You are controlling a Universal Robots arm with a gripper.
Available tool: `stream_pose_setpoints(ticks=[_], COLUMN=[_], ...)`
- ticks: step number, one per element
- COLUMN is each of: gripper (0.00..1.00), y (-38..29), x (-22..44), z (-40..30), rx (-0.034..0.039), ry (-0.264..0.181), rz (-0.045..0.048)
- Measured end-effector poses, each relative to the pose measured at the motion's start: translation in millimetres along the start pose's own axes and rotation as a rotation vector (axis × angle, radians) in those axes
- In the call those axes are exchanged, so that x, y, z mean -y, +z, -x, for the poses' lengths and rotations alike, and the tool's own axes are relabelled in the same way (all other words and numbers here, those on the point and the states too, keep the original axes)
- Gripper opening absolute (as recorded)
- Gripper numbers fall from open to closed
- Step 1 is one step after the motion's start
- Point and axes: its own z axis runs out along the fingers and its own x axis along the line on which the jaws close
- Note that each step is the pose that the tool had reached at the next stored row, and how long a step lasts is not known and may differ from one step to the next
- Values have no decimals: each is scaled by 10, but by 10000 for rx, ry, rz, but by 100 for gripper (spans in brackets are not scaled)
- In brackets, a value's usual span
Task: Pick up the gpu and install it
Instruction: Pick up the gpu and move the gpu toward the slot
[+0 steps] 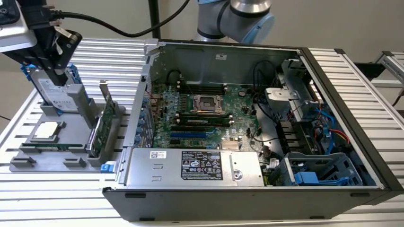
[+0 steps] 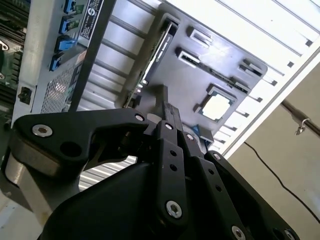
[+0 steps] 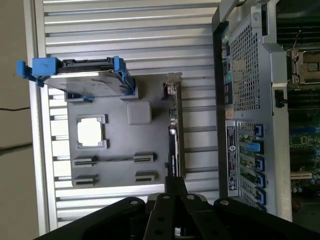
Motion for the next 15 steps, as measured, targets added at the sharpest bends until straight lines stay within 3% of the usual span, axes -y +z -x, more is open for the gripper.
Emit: stream_pose_setpoints(ticks=[6,15], gripper=[0,0], y=[-4,-1], x=[49,49], z=[-23,50], rx=[-1,0], ry=[4,3], rz=[3,4])
